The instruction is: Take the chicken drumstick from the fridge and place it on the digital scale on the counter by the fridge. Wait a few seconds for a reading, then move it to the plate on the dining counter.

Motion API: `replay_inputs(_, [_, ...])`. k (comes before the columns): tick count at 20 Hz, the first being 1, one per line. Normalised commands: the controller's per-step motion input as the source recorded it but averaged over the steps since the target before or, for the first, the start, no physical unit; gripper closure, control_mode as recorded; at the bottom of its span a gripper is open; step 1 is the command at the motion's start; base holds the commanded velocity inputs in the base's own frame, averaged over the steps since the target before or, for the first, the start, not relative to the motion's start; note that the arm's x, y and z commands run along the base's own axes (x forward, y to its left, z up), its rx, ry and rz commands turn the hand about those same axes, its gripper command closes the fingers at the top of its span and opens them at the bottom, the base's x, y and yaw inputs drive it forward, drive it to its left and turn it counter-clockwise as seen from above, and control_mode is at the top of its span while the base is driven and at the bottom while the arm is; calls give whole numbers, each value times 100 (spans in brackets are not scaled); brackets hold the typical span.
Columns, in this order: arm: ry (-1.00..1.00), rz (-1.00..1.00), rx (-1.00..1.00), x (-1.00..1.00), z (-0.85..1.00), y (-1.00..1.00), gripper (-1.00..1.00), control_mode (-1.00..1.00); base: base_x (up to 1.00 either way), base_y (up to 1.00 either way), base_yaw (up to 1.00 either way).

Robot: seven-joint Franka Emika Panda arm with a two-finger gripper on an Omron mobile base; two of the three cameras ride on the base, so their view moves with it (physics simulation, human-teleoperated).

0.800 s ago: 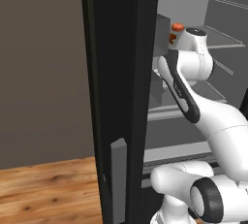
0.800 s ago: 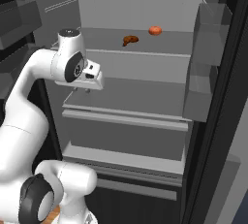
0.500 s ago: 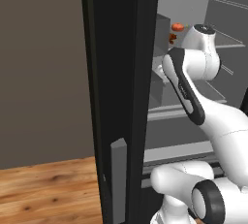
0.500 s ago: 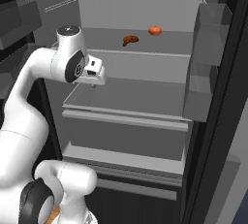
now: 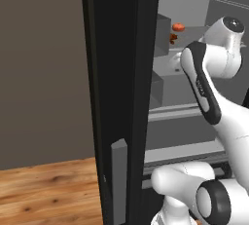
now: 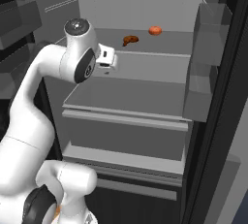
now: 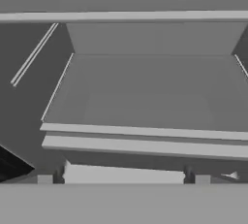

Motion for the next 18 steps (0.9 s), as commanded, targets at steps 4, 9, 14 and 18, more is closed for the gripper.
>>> replay_inputs(4, [-6,0,0,63,39,-17,-100,-100,0,0,0])
replay_inputs(9, [-1,-1,0,81,37,-11,-100,-100,0,0,0])
replay_inputs(14, [-3,-4,0,72,37,-10,-100,-100,0,0,0])
replay_inputs(18, [-2,-5,0,70,22,-10,-100,-100,0,0,0])
